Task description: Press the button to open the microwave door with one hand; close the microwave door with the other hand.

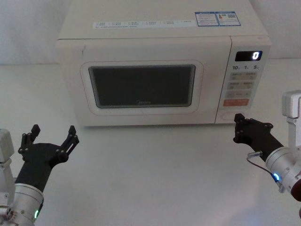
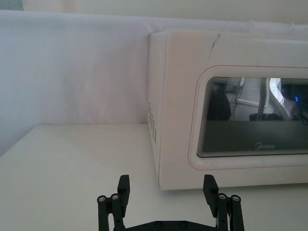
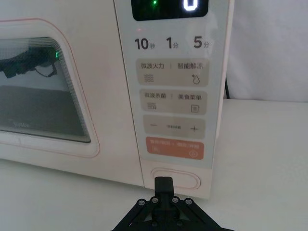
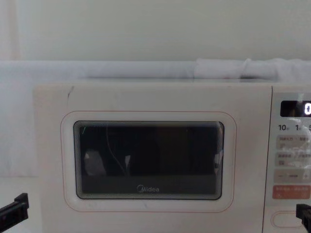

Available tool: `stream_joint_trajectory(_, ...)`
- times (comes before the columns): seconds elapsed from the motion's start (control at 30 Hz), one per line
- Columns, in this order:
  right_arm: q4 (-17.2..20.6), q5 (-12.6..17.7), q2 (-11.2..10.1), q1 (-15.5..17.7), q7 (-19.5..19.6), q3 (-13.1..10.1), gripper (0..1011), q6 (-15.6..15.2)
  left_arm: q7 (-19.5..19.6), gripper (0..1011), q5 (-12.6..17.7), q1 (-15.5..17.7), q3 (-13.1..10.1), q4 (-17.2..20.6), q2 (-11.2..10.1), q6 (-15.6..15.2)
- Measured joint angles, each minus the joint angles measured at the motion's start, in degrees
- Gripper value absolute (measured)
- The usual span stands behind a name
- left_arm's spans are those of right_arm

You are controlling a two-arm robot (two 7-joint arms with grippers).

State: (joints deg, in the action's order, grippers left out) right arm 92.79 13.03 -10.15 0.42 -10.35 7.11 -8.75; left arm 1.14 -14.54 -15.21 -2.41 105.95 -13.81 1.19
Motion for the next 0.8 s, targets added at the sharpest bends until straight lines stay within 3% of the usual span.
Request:
stream_joint_trajectory(0.3, -1.32, 1.27, -0.02, -1.15, 0.00, 0.38, 0, -0.82, -0.01, 1001, 0.00, 0.00, 0.00, 0.00, 0.00, 0.00)
stream_joint_trajectory(0.8, -5.43, 1.95, -0.11, -3.45, 0.28, 0.93, 0, 0.46, -0.01, 1001, 0.00, 0.00, 0.00, 0.00, 0.00, 0.00)
